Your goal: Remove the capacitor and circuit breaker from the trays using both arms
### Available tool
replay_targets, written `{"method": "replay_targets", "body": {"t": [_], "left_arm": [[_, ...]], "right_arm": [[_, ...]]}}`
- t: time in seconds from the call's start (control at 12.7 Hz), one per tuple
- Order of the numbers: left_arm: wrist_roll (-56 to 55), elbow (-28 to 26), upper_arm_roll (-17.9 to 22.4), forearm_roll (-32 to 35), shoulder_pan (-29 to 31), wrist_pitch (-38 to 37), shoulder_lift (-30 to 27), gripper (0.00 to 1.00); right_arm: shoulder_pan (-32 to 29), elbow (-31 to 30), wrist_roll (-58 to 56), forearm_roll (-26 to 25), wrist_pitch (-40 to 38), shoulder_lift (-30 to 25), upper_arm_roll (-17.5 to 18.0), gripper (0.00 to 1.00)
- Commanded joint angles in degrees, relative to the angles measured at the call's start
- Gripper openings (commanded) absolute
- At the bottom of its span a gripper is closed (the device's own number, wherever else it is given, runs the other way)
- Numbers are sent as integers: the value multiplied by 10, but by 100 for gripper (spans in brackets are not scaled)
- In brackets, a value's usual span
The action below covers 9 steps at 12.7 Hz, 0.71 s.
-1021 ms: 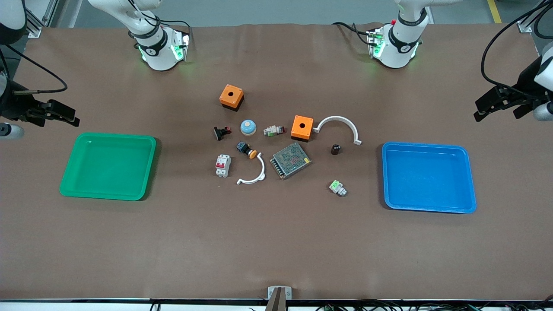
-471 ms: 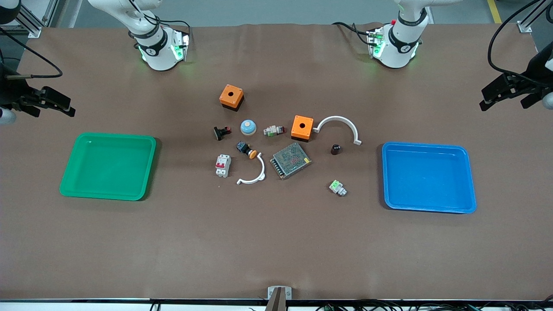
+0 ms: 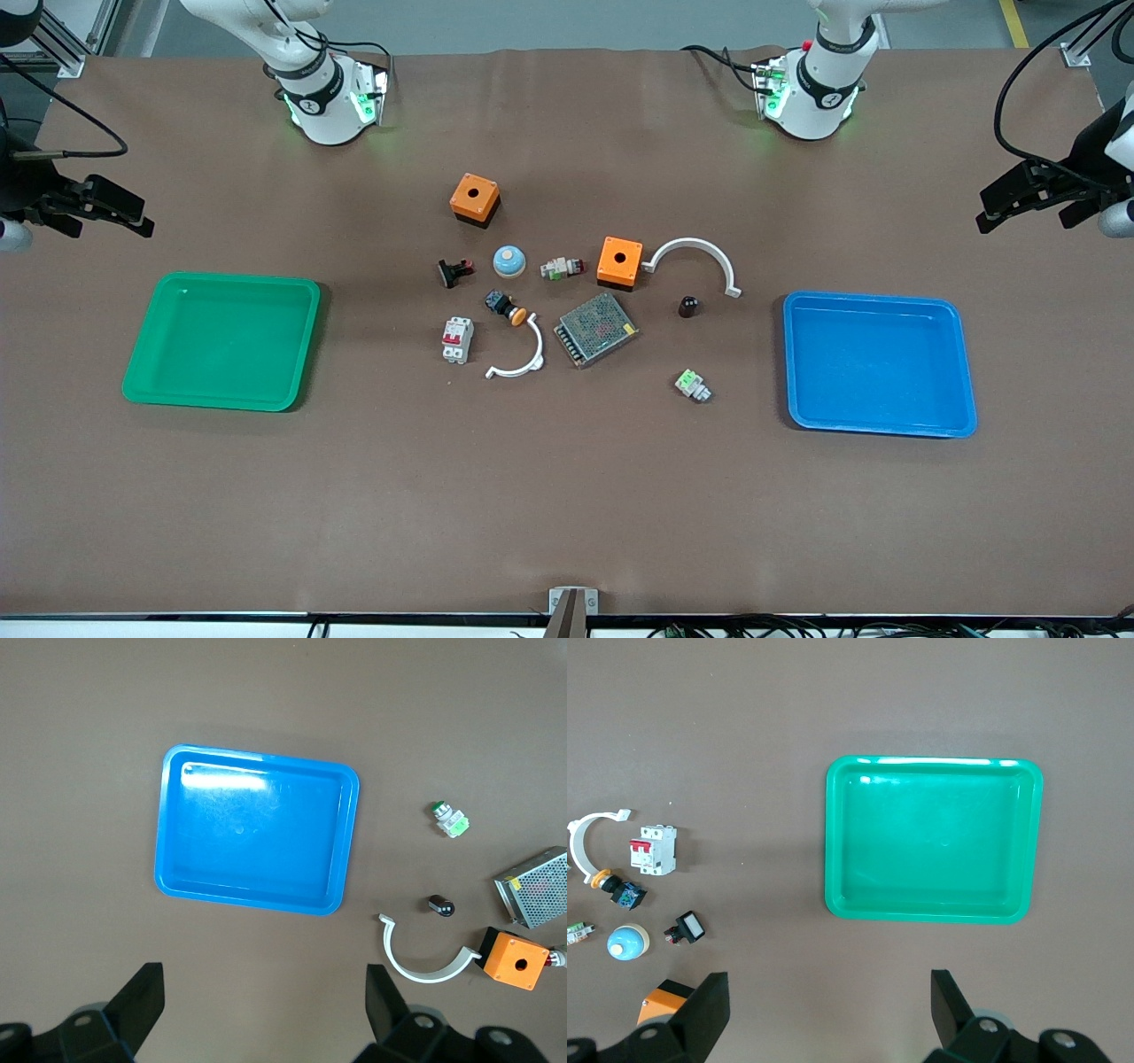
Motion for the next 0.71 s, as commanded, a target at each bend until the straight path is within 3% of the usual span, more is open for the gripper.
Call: {"method": "replay_targets", "body": {"t": [0.0,0.63], "left_arm": [[2,11,0,-10,1,-9,10,100],[2,31,1,-6,2,-10,23,100]], "right_arm": [[6,-20,-6,-4,9,-20,-2,100],[6,-20,-17,-25,14,-19,-1,100]]}}
